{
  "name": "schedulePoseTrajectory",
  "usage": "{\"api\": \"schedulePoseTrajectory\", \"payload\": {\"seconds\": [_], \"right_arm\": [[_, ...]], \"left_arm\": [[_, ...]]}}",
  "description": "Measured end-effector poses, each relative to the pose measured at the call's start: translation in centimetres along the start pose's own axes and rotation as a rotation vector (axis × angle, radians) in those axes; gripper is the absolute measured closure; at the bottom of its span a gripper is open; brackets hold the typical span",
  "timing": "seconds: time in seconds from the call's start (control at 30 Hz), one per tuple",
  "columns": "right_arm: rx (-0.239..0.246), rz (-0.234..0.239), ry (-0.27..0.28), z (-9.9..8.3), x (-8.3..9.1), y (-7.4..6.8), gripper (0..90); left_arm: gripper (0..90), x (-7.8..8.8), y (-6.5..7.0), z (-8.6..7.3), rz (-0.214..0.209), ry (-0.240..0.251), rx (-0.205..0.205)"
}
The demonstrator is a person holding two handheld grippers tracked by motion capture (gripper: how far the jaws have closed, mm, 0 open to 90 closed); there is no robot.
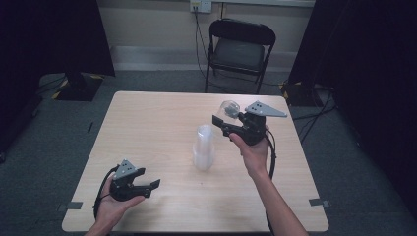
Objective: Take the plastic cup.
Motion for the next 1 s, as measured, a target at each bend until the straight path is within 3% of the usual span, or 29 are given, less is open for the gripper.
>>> {"api": "schedulePoseTrajectory", "payload": {"seconds": [0.33,0.57,0.67,0.9,1.0], "right_arm": [[-0.041,-0.032,-0.012,-1.0,2.4,0.9,38.7],[-0.069,-0.018,-0.052,-2.9,3.5,0.8,37.9],[-0.081,-0.005,-0.069,-3.6,3.9,0.5,38.0],[-0.123,0.010,-0.099,-5.3,4.6,0.0,38.4],[-0.135,0.022,-0.106,-5.8,4.7,-0.3,38.8]], "left_arm": [[26.1,0.0,0.8,0.2,-0.016,0.036,0.022],[32.0,-0.4,2.4,0.3,-0.097,0.029,0.008],[34.2,-0.6,3.2,0.5,-0.129,0.039,-0.013],[35.6,-1.1,4.1,1.6,-0.135,0.076,-0.080],[34.9,-1.6,4.5,2.0,-0.138,0.078,-0.072]]}}
Point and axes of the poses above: each handheld gripper's, and its own axes: x roughly backward along the jaws, z roughly out of its top, y roughly to its right, the point moved 7 cm from there along -x, roughly forward along the jaws, and after that the axes turned 9 degrees about y, right-handed, at the moved point
